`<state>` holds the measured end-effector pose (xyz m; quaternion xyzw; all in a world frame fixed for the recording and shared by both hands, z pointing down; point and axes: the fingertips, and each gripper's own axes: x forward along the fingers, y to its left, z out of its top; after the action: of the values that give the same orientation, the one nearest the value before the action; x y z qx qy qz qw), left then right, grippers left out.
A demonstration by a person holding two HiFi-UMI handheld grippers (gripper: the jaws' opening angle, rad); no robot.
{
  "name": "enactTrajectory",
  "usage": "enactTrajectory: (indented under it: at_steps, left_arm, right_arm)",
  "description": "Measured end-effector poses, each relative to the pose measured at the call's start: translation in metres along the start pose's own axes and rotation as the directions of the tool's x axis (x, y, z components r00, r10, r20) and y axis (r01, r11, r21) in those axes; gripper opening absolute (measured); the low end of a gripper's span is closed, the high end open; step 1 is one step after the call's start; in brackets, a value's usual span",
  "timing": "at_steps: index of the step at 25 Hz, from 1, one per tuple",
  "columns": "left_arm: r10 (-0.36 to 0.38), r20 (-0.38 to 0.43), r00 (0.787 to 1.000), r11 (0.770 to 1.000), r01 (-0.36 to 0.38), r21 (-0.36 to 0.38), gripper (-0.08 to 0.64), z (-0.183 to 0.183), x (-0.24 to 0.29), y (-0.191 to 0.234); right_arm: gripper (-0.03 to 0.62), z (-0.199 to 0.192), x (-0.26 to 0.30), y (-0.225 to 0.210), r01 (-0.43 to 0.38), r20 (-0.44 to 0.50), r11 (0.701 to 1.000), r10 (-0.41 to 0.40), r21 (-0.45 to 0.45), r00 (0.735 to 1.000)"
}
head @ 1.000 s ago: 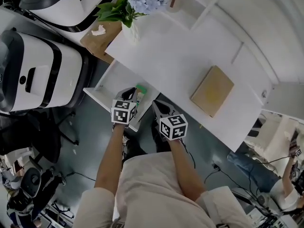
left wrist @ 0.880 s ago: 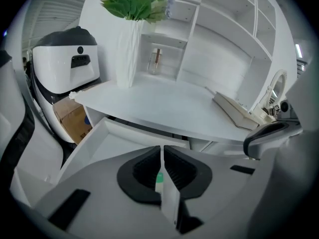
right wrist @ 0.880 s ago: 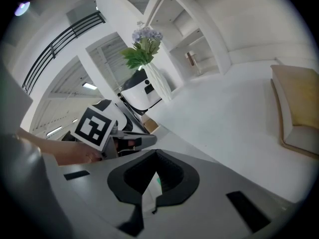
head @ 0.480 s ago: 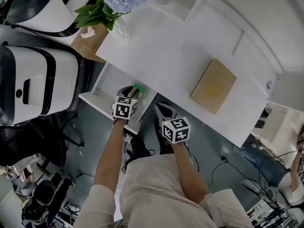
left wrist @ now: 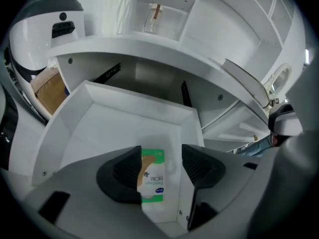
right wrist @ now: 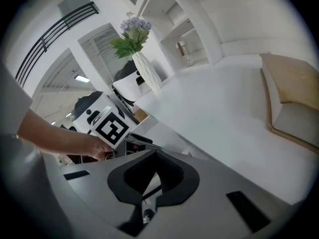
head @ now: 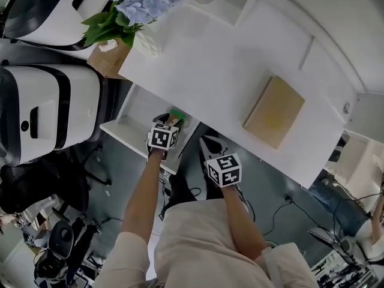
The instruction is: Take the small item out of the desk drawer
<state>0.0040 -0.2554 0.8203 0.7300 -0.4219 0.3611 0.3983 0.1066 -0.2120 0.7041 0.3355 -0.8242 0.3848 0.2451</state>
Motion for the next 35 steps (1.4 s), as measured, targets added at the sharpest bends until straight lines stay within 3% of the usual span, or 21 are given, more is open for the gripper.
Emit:
enactTrajectory:
  at_steps: [8, 15, 22, 27, 35]
  left_arm:
    - [0.032, -0.086, 0.996, 0.997, -0.027, 0.065, 0.299, -0.022, 0.030, 0.013]
    - [0.056, -0.118, 0.991, 0.998, -0.053, 0.028, 0.331, -0.036, 0.048, 0.024]
    - [0.031, -0.104, 0.994, 0.999, -0.032, -0.008, 0.357, -0.047, 0.060, 0.025]
    - [0.033, -0.121, 0.992, 0.999, -0.032, 0.015, 0.357, -0.063, 0.066, 0.020]
    - [0.123, -0.138, 0.983, 0.992, -0.118, 0.043, 0.356, -0.071, 0.075, 0.022]
  right_arm:
    - [0.020, -0.016, -0.003, -0.013, 0.034, -0.027, 0.999, -0.035, -0.037, 0.999]
    - [0.020, -0.019, -0.012, -0.019, 0.046, -0.018, 0.999, -0.046, 0.017, 0.999]
    - [0.020, -0.025, -0.014, -0.004, -0.005, -0.040, 0.999, 0.003, -0.039, 0.999]
    - [0.020, -0.024, -0.009, 0.004, -0.047, -0.043, 0.997, 0.044, -0.061, 0.998]
    - [0.020, -0.035, -0.010, 0.008, -0.067, -0.075, 0.995, 0.061, -0.072, 0.995]
